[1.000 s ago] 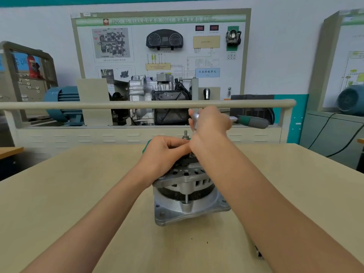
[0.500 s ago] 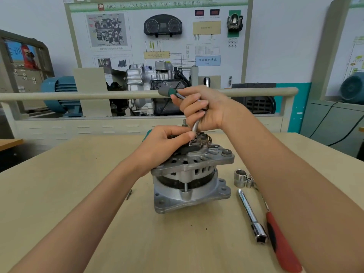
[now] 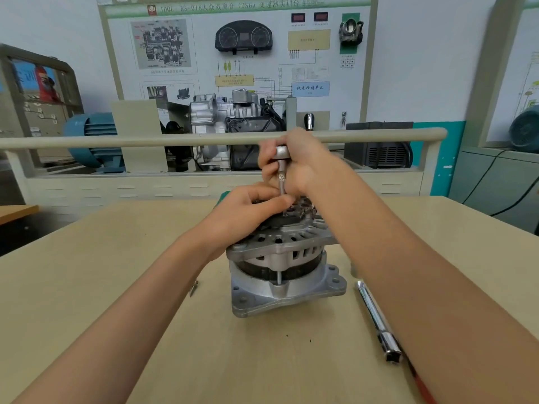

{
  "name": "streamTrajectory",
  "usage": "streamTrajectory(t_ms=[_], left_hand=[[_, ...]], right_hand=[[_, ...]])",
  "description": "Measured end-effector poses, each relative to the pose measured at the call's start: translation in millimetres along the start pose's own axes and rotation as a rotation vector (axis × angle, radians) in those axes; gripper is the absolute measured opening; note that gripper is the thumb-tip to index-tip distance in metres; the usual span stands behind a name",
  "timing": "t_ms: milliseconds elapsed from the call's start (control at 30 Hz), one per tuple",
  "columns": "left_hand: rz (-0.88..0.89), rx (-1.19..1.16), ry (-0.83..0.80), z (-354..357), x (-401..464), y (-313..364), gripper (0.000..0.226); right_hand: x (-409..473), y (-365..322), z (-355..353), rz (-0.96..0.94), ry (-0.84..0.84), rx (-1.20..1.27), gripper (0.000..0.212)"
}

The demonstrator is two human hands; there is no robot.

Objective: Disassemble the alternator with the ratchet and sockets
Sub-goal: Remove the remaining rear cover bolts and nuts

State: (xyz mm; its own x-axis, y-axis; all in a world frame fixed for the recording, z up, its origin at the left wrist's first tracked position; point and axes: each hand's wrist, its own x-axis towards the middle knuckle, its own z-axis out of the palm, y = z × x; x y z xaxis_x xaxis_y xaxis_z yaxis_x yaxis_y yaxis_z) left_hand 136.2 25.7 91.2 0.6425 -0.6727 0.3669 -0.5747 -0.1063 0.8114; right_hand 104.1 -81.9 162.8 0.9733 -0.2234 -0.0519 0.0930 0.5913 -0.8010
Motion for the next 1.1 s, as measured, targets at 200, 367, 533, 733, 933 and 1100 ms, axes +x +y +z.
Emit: streamTrajectory(t_ms=[200,367,533,733,933,1100], left_hand=[[-0.004,-0.064,-0.07,-4,-2,-1,0.017],[0.018,-0.113,0.056,3,-3,-1,0.024],[-0.035,-0.121,0.019,2,-1,3,0.016],[-0.055,-0.171,-0.052,0,-2,5,0.017],[-0.034,-0.215,0.087,6,-1,5,0.011],[-0.059,-0.156,0.107,7,-1,7,0.009]], right_hand=[[4,-6,-8,0.279,-0.349,-0.122,0.034],[-6,15,9,-0.337,0.298,0.133,0.017],[-7,-3,4,-0.119,0.19,0.17,0.025],[2,-15,-17,0.241,-0.253,0.057,0.031],[-1,9,4,-0.29,0.253,0.165,0.024],[-7,3,5,-0.104,0.087,0.023,0.029]])
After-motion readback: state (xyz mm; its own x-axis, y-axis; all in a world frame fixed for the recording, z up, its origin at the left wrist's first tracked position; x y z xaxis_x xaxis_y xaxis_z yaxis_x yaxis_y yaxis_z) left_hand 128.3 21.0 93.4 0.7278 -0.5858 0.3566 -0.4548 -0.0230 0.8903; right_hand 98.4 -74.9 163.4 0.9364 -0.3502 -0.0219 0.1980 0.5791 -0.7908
